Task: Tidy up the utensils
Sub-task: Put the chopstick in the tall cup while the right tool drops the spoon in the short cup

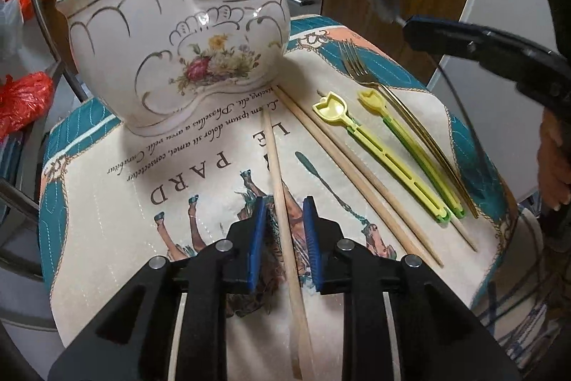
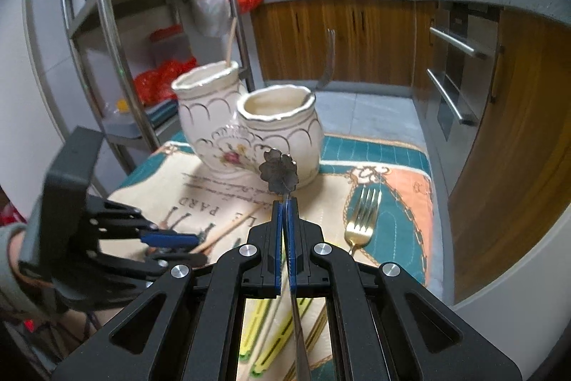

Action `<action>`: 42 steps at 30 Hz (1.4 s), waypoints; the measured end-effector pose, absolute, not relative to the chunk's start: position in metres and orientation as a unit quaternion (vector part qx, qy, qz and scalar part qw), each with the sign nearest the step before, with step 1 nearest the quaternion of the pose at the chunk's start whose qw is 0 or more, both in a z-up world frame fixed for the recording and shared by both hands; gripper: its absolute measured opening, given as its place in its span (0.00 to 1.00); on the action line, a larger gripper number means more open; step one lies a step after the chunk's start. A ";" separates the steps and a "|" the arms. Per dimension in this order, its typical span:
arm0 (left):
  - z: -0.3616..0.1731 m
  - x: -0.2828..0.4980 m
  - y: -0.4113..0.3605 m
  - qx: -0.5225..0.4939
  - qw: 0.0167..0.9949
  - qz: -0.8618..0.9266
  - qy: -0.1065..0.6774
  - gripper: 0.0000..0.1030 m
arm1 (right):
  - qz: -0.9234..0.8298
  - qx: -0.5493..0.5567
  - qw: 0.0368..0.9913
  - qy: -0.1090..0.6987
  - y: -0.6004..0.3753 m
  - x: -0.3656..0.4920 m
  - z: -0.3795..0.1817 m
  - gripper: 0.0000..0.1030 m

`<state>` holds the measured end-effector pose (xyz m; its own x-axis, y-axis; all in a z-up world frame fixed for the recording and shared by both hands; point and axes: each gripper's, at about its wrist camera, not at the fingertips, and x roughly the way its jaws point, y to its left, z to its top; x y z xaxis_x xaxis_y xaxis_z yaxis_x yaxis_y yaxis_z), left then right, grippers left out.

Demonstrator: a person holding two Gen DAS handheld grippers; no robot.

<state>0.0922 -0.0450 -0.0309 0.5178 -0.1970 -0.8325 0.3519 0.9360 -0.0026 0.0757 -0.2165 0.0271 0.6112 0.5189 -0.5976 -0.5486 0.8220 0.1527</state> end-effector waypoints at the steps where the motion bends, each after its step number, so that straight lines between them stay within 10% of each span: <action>1: -0.031 0.091 -0.046 0.088 0.869 -0.154 0.461 0.07 | 0.298 -0.021 0.898 0.323 -0.217 0.074 0.029 0.04; 23: 0.083 0.060 0.017 0.038 0.951 -0.190 0.239 0.06 | 0.306 0.011 0.925 0.225 -0.198 0.086 0.088 0.04; 42: 0.116 0.189 0.067 -0.131 0.975 -0.143 0.107 0.06 | 0.257 0.131 0.947 0.141 -0.162 0.196 0.106 0.04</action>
<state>0.1886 0.0666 0.1157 0.9361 -0.3073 -0.1709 0.2515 0.9249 -0.2853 0.1955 -0.1617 0.1061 0.8286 0.5232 -0.1992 -0.4492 0.8337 0.3211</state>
